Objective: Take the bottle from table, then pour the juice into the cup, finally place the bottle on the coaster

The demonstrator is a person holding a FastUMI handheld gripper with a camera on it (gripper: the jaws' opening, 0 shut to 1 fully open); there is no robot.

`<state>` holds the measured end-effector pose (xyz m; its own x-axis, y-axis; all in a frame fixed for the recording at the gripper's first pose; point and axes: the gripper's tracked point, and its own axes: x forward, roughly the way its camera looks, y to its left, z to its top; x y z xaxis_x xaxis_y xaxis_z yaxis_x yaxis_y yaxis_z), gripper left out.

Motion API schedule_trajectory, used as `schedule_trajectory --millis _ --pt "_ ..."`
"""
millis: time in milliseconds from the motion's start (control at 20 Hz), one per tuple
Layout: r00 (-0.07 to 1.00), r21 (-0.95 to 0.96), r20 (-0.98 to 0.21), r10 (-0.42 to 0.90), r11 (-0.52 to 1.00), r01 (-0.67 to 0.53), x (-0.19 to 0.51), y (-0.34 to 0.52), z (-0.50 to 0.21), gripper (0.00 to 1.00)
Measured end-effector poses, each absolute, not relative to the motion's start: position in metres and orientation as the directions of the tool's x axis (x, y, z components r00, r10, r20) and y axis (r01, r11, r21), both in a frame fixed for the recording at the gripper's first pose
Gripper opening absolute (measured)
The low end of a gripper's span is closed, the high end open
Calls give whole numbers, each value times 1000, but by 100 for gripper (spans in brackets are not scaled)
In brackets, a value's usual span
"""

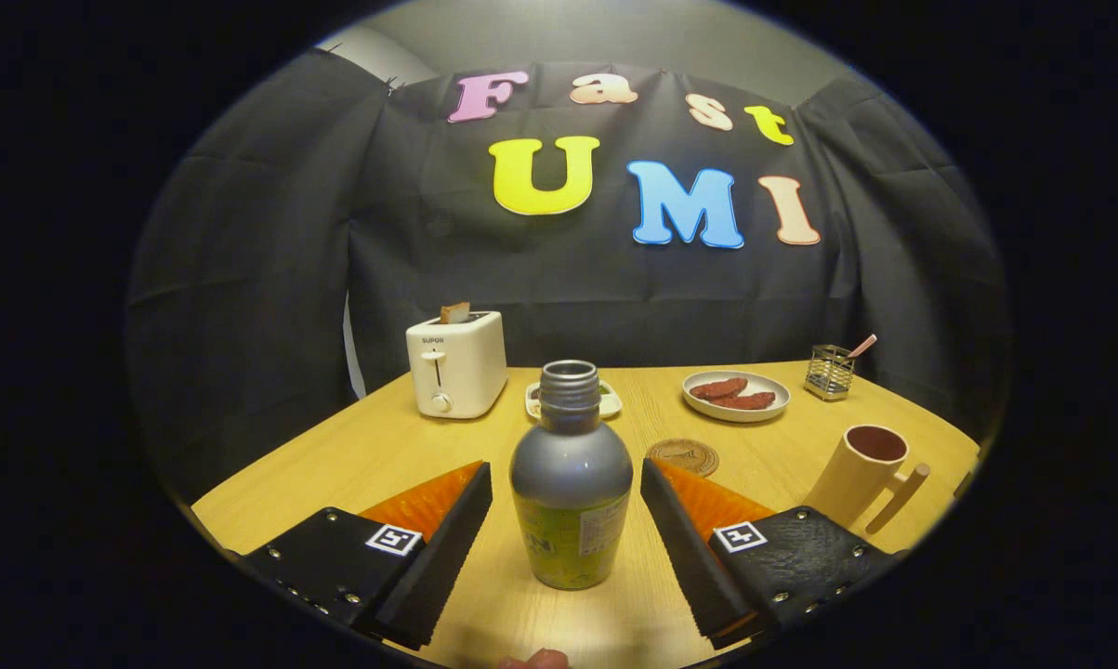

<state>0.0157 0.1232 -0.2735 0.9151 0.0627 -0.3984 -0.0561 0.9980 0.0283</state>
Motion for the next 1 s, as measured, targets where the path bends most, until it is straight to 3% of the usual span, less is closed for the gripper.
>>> schedule_trajectory --millis 650,850,900,1000 --pt "862 -21 -507 1 1000 -14 20 121 -322 99" --pt "847 -30 -532 -4 999 -14 15 122 -333 93" --pt "851 -30 -525 -7 1000 -10 17 122 -331 82" --pt "852 -24 -524 -2 1000 -13 17 125 -333 82"
